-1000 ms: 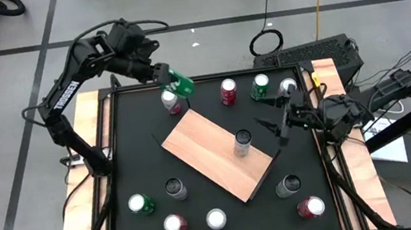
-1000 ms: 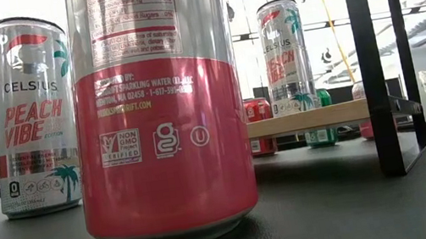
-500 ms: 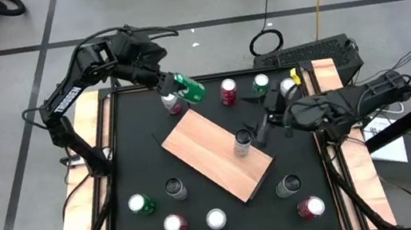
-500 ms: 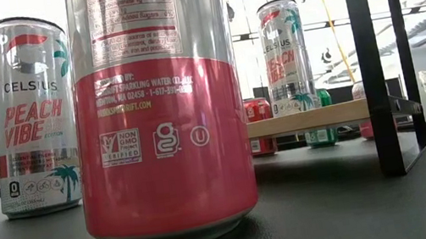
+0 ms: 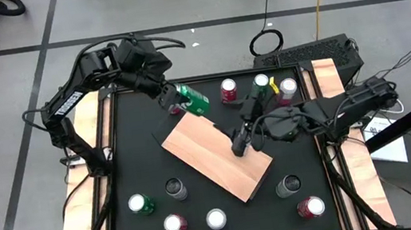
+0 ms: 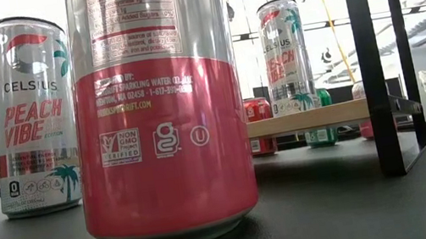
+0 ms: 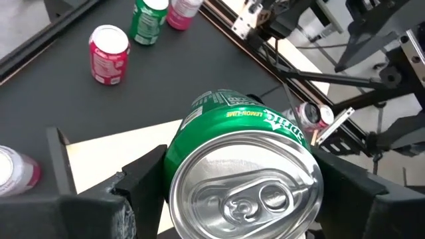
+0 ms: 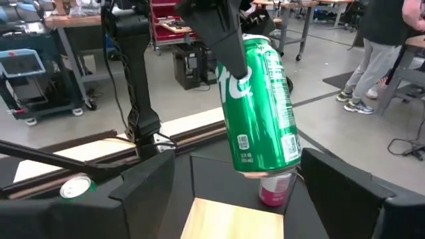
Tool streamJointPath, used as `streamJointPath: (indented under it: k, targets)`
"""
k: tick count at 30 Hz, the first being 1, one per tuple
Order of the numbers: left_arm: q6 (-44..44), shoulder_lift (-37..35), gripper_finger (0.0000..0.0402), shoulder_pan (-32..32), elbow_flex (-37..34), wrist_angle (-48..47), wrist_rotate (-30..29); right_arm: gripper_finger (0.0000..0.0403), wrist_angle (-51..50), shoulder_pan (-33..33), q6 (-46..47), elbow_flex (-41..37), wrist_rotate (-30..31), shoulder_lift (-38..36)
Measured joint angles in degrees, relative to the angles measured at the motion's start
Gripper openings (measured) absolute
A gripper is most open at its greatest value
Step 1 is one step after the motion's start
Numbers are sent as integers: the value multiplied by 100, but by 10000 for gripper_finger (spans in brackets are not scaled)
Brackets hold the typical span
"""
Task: Place canned beverage on shelf
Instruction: Put the top left green soda can on the shelf
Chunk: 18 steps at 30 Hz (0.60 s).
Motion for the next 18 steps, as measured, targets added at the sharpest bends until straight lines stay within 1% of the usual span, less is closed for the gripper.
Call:
streamJointPath:
  k: [5,10,14,18]
  targets:
    - [-133,0,287,-49,0,-60,47,302,-11,0,233,21,-4,101]
    - [-319,0,287,-62,-1,-126,41,302,-11,0,241,21,-3,106]
    - [-474,0,287,-73,-2,-132,37,302,-63,-6,114,21,-4,106]
    - [-578,55,287,-102,-2,-128,-98,302,-191,-9,-22,21,-4,104]
